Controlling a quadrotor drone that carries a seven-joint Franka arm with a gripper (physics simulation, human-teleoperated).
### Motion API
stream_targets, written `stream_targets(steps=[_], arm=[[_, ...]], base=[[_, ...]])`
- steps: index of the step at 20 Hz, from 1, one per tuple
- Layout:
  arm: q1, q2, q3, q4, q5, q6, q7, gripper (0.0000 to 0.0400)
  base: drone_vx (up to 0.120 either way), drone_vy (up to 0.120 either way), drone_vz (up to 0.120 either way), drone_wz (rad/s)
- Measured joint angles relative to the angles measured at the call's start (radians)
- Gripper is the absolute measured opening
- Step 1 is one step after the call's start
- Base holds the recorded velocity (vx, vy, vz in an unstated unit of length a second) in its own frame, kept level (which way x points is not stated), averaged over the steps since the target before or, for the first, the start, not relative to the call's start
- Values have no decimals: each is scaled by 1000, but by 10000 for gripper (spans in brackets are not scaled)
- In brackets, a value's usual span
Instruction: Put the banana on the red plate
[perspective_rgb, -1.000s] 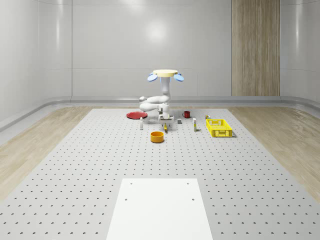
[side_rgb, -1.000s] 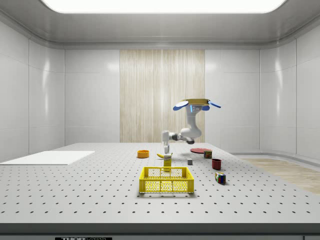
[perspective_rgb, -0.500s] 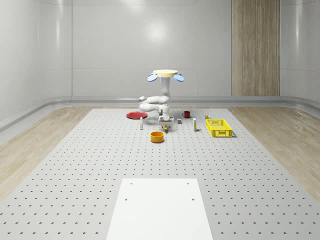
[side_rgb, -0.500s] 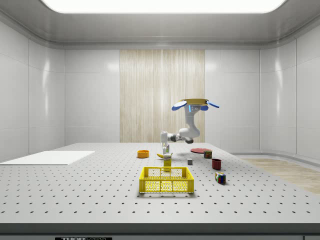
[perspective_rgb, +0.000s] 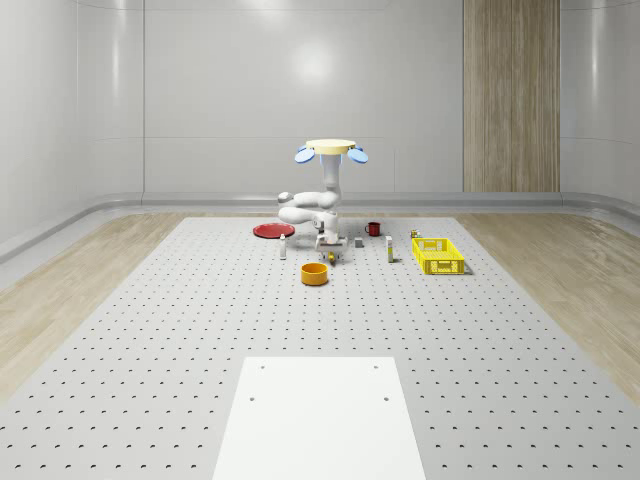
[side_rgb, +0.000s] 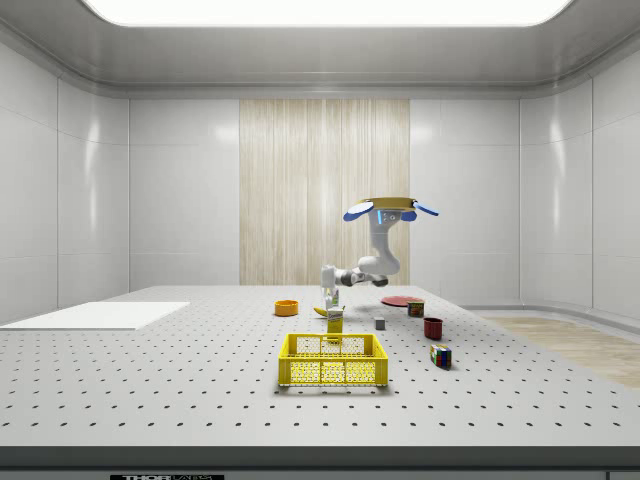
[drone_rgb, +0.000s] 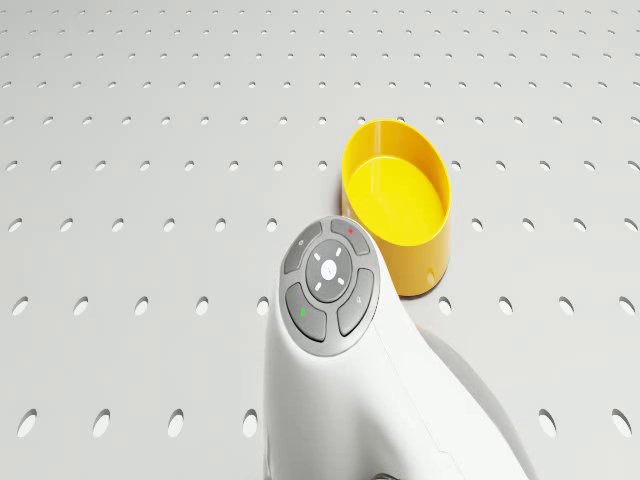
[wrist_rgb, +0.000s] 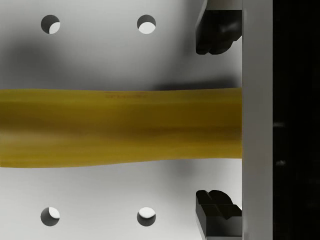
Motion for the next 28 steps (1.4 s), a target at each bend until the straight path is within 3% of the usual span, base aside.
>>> stream_targets(steps=[1,3,5,8,15,20,28], arm=[[0,-2,-3,1,-3,3,0,400],[-1,-5,-8,3,-7,8,0,302],[-2,-8,-11,4,-9,13,0,242],[-4,-13,-13,5,-10,17,1,195],[-5,-16,-11,4,-10,18,-28,190],[-2,-12,41,-8,38,-4,-35,190],[-4,-11,131,-23,124,-33,-27,193]], base=[[0,0,0,0],[0,0,0,0],[0,0,0,0],[0,0,0,0],[0,0,0,0],[0,0,0,0],[0,0,115,0]])
